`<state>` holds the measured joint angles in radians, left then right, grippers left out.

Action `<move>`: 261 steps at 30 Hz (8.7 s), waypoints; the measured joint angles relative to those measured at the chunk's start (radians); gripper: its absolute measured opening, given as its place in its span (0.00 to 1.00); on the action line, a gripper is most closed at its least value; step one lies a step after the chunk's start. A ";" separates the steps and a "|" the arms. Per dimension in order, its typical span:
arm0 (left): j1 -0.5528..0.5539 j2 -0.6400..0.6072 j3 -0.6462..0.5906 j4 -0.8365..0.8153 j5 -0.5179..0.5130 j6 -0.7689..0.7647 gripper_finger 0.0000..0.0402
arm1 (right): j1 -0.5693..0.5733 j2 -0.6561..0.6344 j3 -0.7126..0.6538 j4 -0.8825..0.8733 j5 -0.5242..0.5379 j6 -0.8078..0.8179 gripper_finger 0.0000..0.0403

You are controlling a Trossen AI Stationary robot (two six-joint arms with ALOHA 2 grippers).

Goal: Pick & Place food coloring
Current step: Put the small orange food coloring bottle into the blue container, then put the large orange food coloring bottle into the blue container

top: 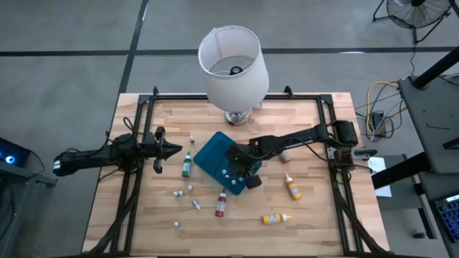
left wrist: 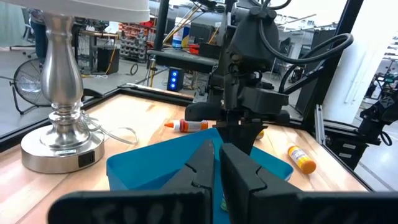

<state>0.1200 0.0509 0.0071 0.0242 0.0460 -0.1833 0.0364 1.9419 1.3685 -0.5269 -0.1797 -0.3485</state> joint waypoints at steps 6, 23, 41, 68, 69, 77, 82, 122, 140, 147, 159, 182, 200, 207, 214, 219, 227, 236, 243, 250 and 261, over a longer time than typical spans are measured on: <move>0.000 0.000 0.000 0.000 0.000 0.000 0.00 | -0.005 0.000 -0.002 0.000 0.022 -0.003 0.12; 0.000 0.000 0.000 0.000 0.000 0.000 0.00 | -0.005 0.007 -0.015 0.000 0.022 -0.030 0.12; 0.000 0.000 0.000 0.000 0.000 0.000 0.00 | -0.007 0.007 -0.001 0.010 0.022 -0.030 0.12; 0.000 0.000 0.000 0.001 0.000 0.000 0.00 | -0.040 0.044 0.098 -0.128 0.021 -0.002 0.12; 0.000 0.000 0.000 0.000 0.000 0.000 0.00 | -0.040 0.054 0.101 -0.128 0.021 -0.001 0.12; 0.000 0.003 0.000 0.000 -0.002 0.000 0.00 | -0.039 0.069 0.110 -0.110 0.019 0.005 0.12; 0.000 0.003 0.000 0.000 -0.002 0.000 0.00 | -0.035 0.069 0.095 -0.093 0.014 0.030 0.12; 0.000 0.003 0.000 -0.001 -0.002 0.000 0.00 | -0.011 0.068 0.028 -0.010 -0.013 0.007 0.22; 0.000 0.003 0.000 -0.001 -0.002 0.000 0.00 | -0.013 0.056 0.028 -0.017 -0.013 0.008 0.30; 0.000 0.003 0.000 -0.001 -0.002 0.000 0.00 | -0.015 0.013 0.028 -0.022 -0.039 0.022 0.29; 0.000 0.003 0.000 0.000 -0.002 0.000 0.00 | -0.028 -0.123 -0.003 -0.050 -0.030 0.117 0.29; 0.000 0.004 0.000 0.001 -0.002 0.000 0.00 | -0.151 -0.471 -0.337 -0.073 0.192 0.692 0.29; 0.000 0.004 0.000 0.001 -0.002 0.000 0.00 | -0.222 -0.587 -0.439 -0.136 0.206 0.971 0.29; 0.000 0.004 0.000 0.001 -0.002 0.000 0.00 | -0.225 -0.586 -0.444 -0.155 0.233 0.981 0.40; 0.000 0.004 0.000 0.000 -0.002 0.000 0.00 | -0.235 -0.585 -0.455 -0.153 0.237 0.991 0.59; 0.000 0.004 0.000 0.000 -0.002 0.000 0.00 | -0.271 -0.585 -0.480 -0.156 0.236 1.056 0.66; 0.000 0.004 0.000 0.000 -0.002 0.000 0.00 | -0.338 -0.570 -0.488 -0.158 0.216 1.059 0.66; 0.000 0.004 0.000 0.000 -0.002 0.000 0.00 | -0.384 -0.440 -0.414 -0.237 0.157 0.977 0.65; 0.000 0.004 0.000 0.000 -0.002 0.000 0.00 | -0.381 -0.379 -0.413 -0.278 0.172 0.946 0.65; 0.000 0.004 0.000 0.000 -0.002 0.000 0.00 | -0.382 -0.356 -0.414 -0.282 0.173 0.946 0.65; 0.000 0.004 0.000 0.000 -0.002 0.000 0.00 | -0.384 -0.244 -0.390 -0.280 0.183 0.961 0.65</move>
<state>0.1196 0.0551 0.0071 0.0242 0.0437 -0.1829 -0.3473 1.6982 0.9789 -0.8066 0.0036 0.6123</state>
